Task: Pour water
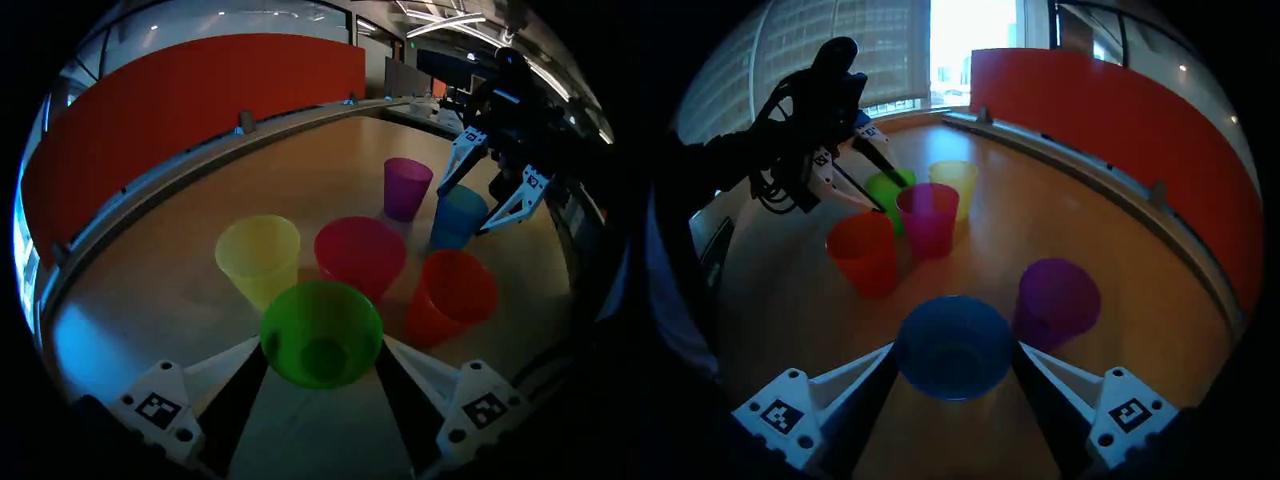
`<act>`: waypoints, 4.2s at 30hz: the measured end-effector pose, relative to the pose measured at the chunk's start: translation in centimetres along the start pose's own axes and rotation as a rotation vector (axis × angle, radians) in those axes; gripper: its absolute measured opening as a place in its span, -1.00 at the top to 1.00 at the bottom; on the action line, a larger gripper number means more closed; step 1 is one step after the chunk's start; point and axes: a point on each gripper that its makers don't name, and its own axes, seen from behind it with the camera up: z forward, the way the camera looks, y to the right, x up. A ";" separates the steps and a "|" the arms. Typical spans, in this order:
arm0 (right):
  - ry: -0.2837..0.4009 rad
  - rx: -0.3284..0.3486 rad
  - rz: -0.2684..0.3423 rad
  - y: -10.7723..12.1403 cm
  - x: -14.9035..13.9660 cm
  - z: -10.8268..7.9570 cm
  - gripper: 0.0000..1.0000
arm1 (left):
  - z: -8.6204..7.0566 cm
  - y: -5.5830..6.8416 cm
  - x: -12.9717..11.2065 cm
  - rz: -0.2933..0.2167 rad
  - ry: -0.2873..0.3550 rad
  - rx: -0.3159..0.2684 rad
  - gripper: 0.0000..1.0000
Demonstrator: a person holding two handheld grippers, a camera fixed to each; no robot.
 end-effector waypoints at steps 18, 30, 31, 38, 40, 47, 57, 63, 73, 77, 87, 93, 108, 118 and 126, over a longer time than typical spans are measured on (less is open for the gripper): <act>0.009 -0.007 0.006 -0.1 -0.1 0.2 -0.82 | -0.3 0.0 0.0 -0.001 -0.002 0.008 -0.71; 0.081 -0.043 0.022 0.5 2.8 -2.2 -0.82 | -2.6 0.2 1.9 -0.026 0.054 0.035 -0.71; 0.092 -0.049 0.020 0.6 3.3 -2.7 -0.82 | -3.0 0.2 2.2 -0.029 0.063 0.041 -0.71; 0.163 -0.082 0.009 0.8 6.6 -5.4 -0.82 | -5.7 0.0 4.2 -0.046 0.127 0.077 -0.71; 0.178 -0.088 0.010 0.8 7.3 -6.0 -0.82 | -6.4 -0.1 4.8 -0.047 0.144 0.088 -0.71; 0.227 -0.109 0.005 0.6 9.7 -7.9 -0.82 | -9.2 -0.2 6.9 -0.036 0.210 0.131 -0.71; 0.295 -0.128 -0.013 0.0 12.4 -9.7 -0.82 | -11.4 0.2 9.1 -0.040 0.274 0.158 -0.71; 0.335 -0.130 -0.004 -0.3 13.2 -10.2 -0.82 | -12.1 0.2 9.9 -0.040 0.310 0.171 -0.71; 0.401 -0.136 0.012 -0.4 14.5 -11.0 -0.82 | -13.7 0.3 11.4 -0.042 0.378 0.186 -0.71; 0.422 -0.135 0.012 -0.5 15.1 -11.3 -0.82 | -14.1 0.5 11.9 -0.046 0.405 0.186 -0.72; 0.467 -0.142 -0.001 -0.6 16.0 -12.0 -0.81 | -14.8 1.8 13.2 -0.055 0.468 0.163 -0.73; 0.488 -0.145 -0.003 -0.6 16.3 -12.2 -0.81 | -15.0 2.5 13.7 -0.052 0.491 0.156 -0.73; 0.529 -0.146 -0.012 -0.9 17.2 -12.8 -0.81 | -15.4 4.3 14.4 -0.051 0.553 0.139 -0.73; 0.539 -0.148 -0.016 -0.8 17.6 -13.3 -0.82 | -15.6 5.5 15.1 -0.050 0.602 0.115 -0.73; 0.544 -0.146 -0.027 -0.9 17.8 -13.3 -0.81 | -15.9 6.5 15.7 -0.058 0.652 0.086 -0.73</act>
